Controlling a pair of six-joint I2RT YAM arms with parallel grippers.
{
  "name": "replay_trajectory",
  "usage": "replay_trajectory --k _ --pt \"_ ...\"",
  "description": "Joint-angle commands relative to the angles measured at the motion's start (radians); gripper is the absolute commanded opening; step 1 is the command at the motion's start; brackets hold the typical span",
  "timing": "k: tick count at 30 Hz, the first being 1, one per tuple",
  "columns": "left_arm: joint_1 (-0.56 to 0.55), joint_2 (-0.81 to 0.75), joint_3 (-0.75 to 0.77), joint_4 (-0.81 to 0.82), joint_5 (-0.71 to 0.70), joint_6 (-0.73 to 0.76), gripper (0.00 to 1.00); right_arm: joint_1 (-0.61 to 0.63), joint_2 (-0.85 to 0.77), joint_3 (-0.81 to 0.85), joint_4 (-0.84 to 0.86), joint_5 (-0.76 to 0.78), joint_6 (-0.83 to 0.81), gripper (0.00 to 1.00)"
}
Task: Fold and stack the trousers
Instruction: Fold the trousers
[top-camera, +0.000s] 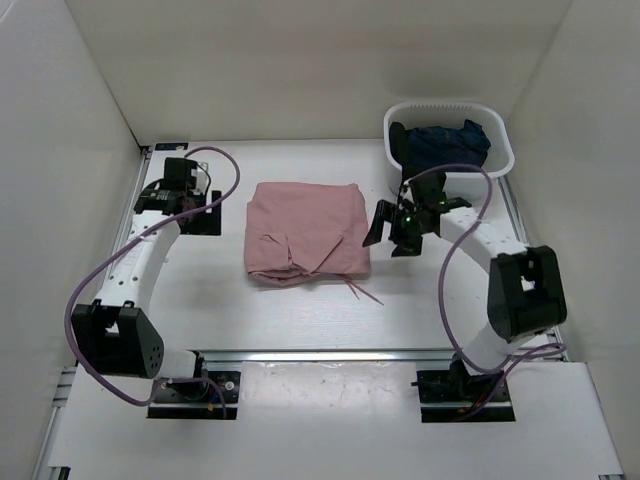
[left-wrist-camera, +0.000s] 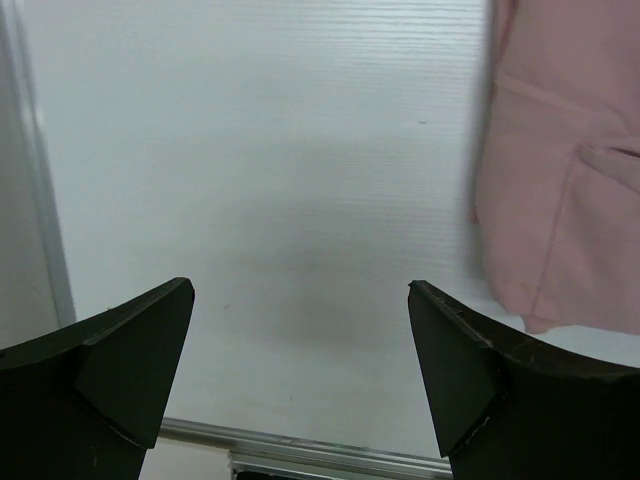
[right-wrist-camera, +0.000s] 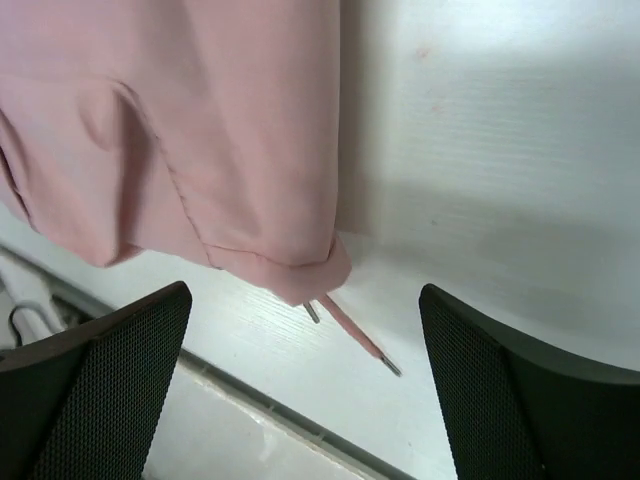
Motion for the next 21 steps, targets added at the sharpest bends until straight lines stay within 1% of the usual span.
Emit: replay_trajectory --k 1,2,4,6,7,9,12,15,17,21 --pt "0.057 -0.063 -0.003 0.001 -0.088 -0.002 1.00 -0.020 -0.137 0.148 -0.208 0.218 -0.042 0.99" --pt "0.076 -0.063 -0.003 0.022 -0.113 -0.002 1.00 -0.020 -0.178 0.164 -0.241 0.274 -0.042 0.99" --pt "0.145 -0.063 -0.031 0.031 -0.185 -0.002 1.00 -0.067 -0.241 0.175 -0.314 0.306 -0.042 0.99" --pt "0.211 -0.063 -0.049 0.042 -0.246 -0.002 1.00 -0.118 -0.288 0.175 -0.344 0.343 -0.042 0.99" --pt "0.231 -0.053 -0.063 0.042 -0.265 -0.002 1.00 -0.135 -0.335 0.165 -0.354 0.361 -0.054 0.99" --pt "0.281 -0.042 -0.077 0.042 -0.306 -0.002 1.00 -0.187 -0.377 0.165 -0.370 0.403 -0.066 0.99" --pt "0.343 -0.042 -0.077 0.042 -0.306 -0.002 1.00 -0.245 -0.426 0.165 -0.394 0.426 -0.086 0.99" --pt "0.364 -0.042 -0.068 0.042 -0.274 -0.002 1.00 -0.275 -0.435 0.187 -0.403 0.435 -0.097 0.99" --pt "0.364 -0.053 -0.068 0.042 -0.274 -0.002 1.00 -0.275 -0.435 0.202 -0.404 0.473 -0.108 0.99" --pt "0.364 -0.072 -0.078 0.042 -0.283 -0.002 1.00 -0.275 -0.435 0.214 -0.404 0.492 -0.108 0.99"
